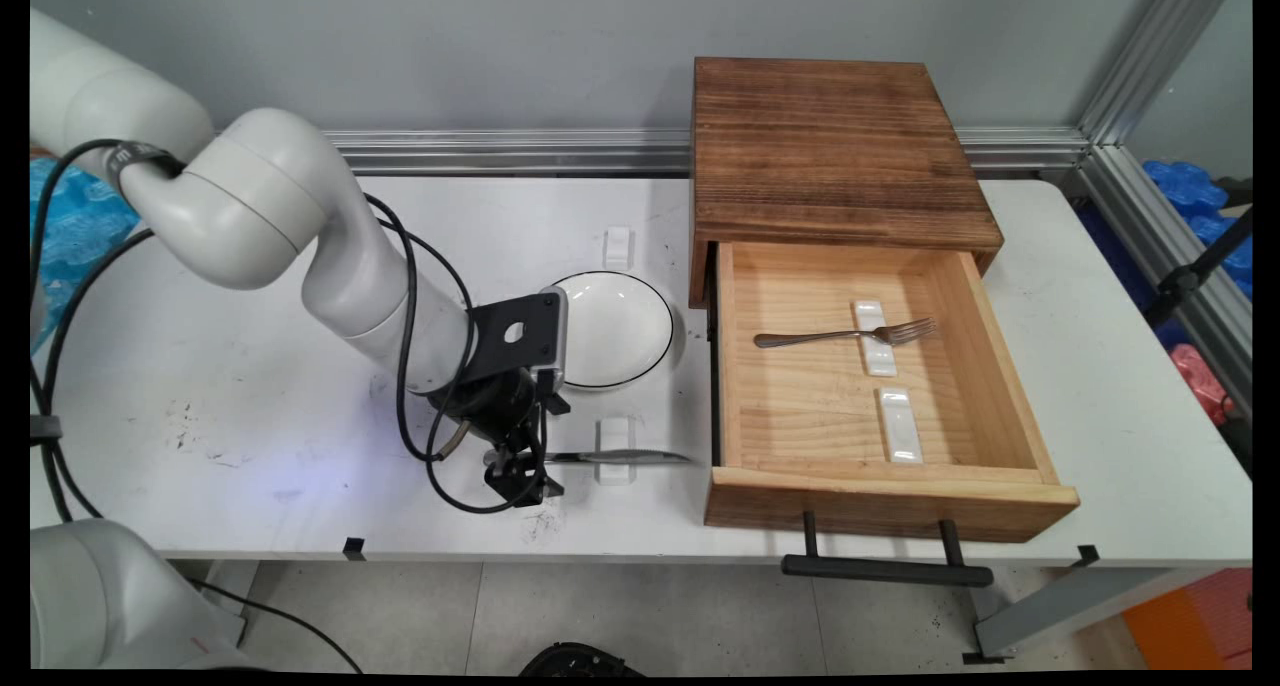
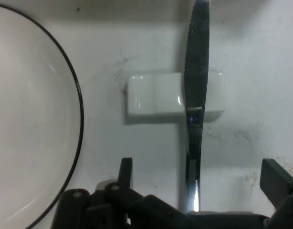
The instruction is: Pick up the knife from the right of the white plate
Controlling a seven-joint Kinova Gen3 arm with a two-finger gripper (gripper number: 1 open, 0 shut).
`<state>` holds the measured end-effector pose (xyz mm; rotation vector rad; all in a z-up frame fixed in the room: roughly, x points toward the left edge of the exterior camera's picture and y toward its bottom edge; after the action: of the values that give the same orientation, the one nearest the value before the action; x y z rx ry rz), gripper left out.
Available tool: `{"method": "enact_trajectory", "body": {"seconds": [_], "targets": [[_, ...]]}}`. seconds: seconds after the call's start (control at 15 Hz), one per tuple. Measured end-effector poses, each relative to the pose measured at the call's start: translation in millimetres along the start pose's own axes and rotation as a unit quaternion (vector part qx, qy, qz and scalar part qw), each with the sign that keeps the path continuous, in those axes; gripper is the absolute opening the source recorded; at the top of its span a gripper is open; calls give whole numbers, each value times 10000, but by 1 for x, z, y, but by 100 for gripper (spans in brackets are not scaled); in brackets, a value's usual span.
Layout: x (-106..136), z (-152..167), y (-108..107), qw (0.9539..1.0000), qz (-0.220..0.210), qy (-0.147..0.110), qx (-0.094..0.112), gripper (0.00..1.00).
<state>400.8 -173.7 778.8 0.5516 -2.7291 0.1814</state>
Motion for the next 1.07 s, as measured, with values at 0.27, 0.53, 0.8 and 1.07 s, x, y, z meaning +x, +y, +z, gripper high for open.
{"method": "enact_trajectory", "body": {"seconds": [0.27,0.53,0.8,1.07], "targets": [[1,2,0,10000,69,24,-4,100],[4,4,-1,9999,98,61,-8,100],[5,7,-2,9999,107,83,-15,0],[6,8,1,9999,100,83,-66,0]]}}
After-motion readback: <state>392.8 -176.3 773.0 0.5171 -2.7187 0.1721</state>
